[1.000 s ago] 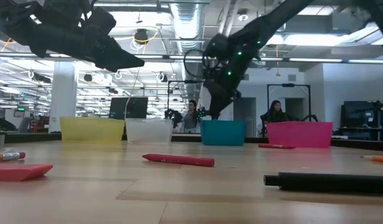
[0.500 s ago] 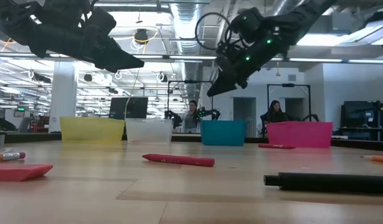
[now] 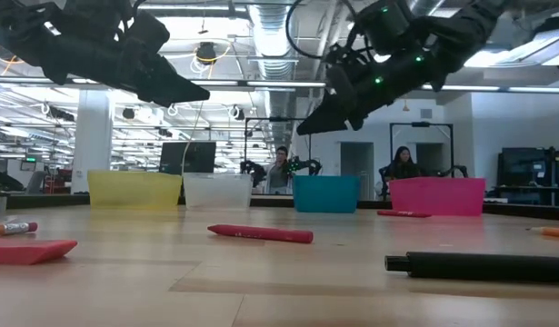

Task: Sort crayons/erasers/pens/pencils in bins
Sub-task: Put the red crayon into the red bin

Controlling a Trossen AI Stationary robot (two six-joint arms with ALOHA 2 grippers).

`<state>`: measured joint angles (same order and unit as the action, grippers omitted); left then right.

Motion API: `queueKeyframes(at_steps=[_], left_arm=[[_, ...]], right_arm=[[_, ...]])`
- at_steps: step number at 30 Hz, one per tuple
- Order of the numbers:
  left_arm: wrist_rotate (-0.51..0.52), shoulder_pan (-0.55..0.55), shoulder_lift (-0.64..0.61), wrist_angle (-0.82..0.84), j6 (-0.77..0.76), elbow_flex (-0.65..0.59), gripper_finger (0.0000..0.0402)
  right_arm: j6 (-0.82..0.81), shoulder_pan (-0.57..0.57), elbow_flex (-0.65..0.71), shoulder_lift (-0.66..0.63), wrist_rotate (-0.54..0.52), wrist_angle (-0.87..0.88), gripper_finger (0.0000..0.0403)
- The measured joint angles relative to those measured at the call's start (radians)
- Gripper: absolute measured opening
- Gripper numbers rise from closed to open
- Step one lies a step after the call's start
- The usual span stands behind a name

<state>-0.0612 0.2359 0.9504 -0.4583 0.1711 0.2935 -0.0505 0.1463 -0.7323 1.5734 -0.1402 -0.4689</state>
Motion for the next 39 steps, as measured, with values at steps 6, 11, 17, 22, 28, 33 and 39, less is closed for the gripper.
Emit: queueKeyframes(at_steps=[6,11,17,22,28,33,39], left_arm=[[-0.009,0.0,0.0,0.0,0.0,0.0,0.0001],[-0.053,-0.001,0.0,0.001,0.003,0.0,0.0001],[-0.039,-0.003,0.0,0.001,0.014,0.0,0.0001],[-0.033,-0.003,0.0,0.006,0.019,0.0,0.0001],[-0.033,-0.003,0.0,0.006,0.017,0.0,0.0001],[-0.033,-0.003,0.0,0.009,0.003,0.0,0.0001],[-0.033,-0.003,0.0,0.017,0.003,0.0,0.0001]], right_arm=[[-0.013,-0.058,0.106,0.019,-0.001,-0.235,0.0003],[-0.097,-0.105,0.141,0.003,-0.001,-0.212,0.0003],[-0.196,-0.237,0.052,-0.005,-0.076,0.06,0.0003],[-0.289,-0.349,-0.059,0.002,-0.172,0.267,0.0003],[-0.4,-0.437,-0.109,0.05,-0.215,0.301,0.0004],[-0.426,-0.483,-0.239,0.161,-0.227,0.416,0.0004],[-0.457,-0.506,-0.444,0.279,-0.209,0.638,0.001]])
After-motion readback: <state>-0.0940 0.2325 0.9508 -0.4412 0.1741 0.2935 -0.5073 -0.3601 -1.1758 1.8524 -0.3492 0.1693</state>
